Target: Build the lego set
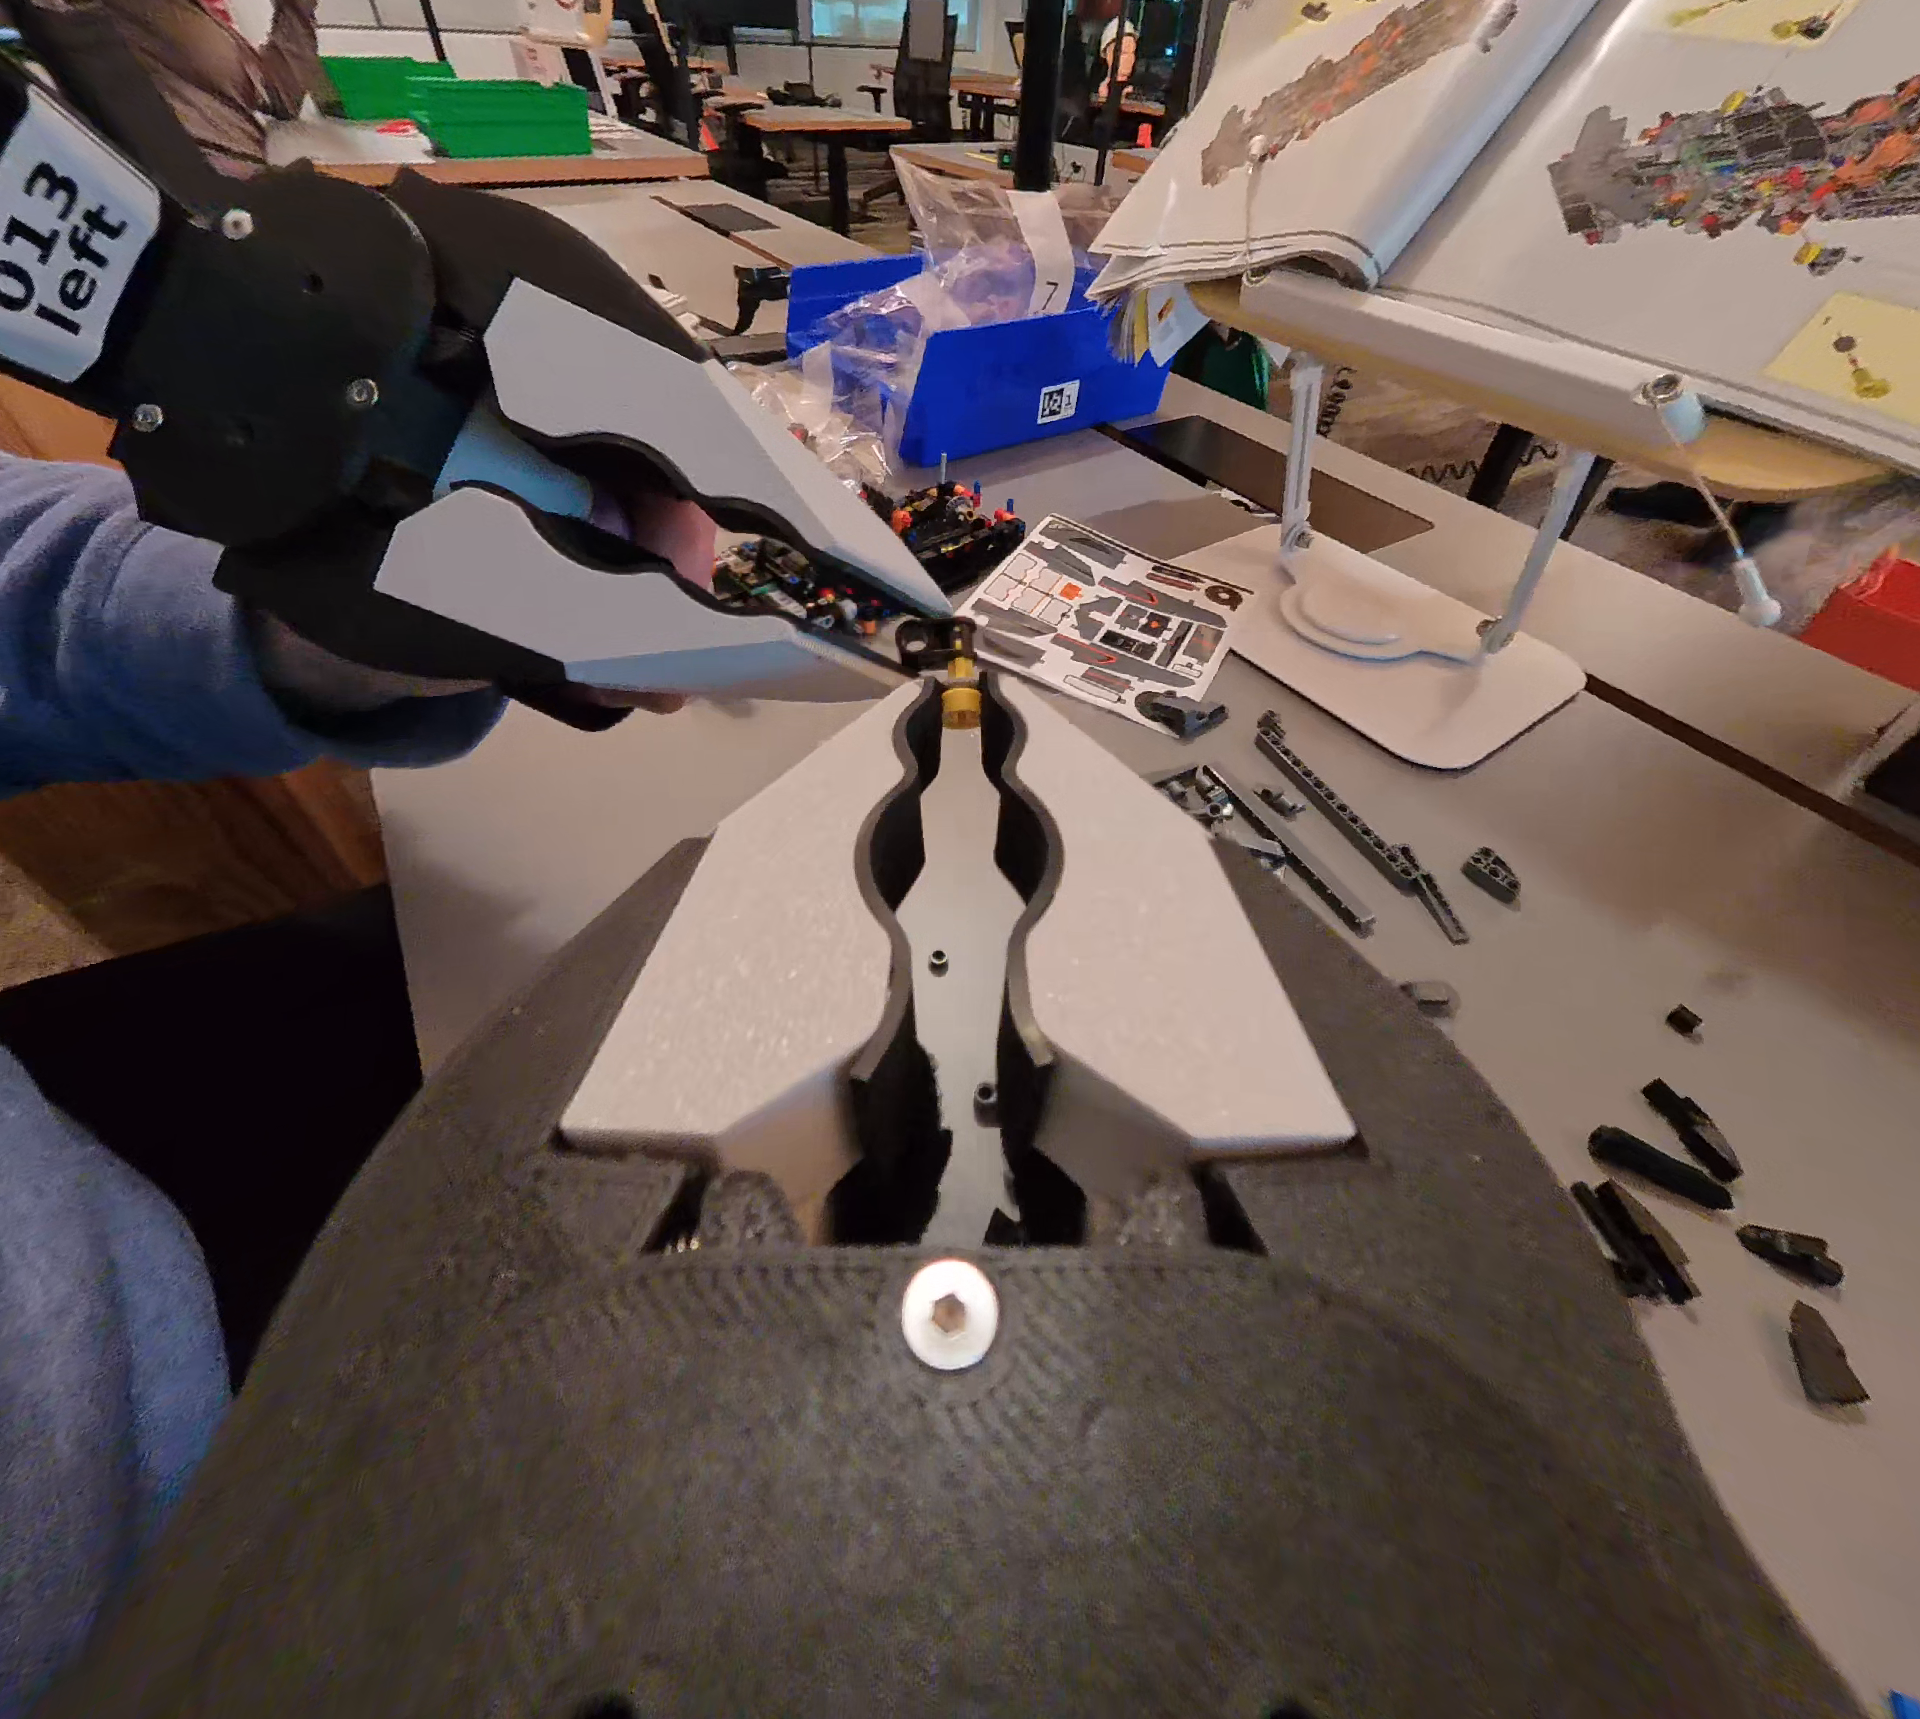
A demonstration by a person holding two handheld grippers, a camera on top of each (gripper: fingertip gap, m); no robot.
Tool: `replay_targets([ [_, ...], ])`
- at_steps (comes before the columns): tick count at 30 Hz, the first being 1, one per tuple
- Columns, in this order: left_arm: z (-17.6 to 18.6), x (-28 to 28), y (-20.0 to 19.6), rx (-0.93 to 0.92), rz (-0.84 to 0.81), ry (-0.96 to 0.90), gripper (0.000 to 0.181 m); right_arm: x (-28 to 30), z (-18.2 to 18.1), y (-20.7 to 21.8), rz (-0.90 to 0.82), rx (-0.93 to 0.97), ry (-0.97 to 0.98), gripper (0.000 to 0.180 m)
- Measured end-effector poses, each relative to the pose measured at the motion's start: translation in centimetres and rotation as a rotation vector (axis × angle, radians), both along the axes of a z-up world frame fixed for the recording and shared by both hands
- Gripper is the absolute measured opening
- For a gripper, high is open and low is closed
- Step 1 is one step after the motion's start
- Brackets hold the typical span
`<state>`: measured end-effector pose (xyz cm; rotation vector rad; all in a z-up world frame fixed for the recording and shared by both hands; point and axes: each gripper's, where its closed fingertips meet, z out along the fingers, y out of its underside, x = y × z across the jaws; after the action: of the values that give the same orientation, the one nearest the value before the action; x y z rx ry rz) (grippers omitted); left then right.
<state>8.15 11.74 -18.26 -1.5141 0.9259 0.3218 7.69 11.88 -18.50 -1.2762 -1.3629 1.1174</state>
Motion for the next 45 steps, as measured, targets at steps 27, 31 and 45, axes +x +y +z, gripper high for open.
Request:
replay_targets([
  [27,4.8,-3.2,-0.8,-0.029,-0.163,-0.359,0.005,-1.4,5.3,-1.1,0.229,0.191,0.071,0.033],
  [31,5.7,-2.0,-2.7,-0.085,-0.349,-0.435,0.006,-1.2,5.3,-2.3,0.422,0.196,0.058,0.033],
  [45,5.7,-0.9,-4.4,-0.146,-0.505,-0.459,0.006,-0.8,5.9,-5.1,0.648,0.166,0.066,0.018],
])
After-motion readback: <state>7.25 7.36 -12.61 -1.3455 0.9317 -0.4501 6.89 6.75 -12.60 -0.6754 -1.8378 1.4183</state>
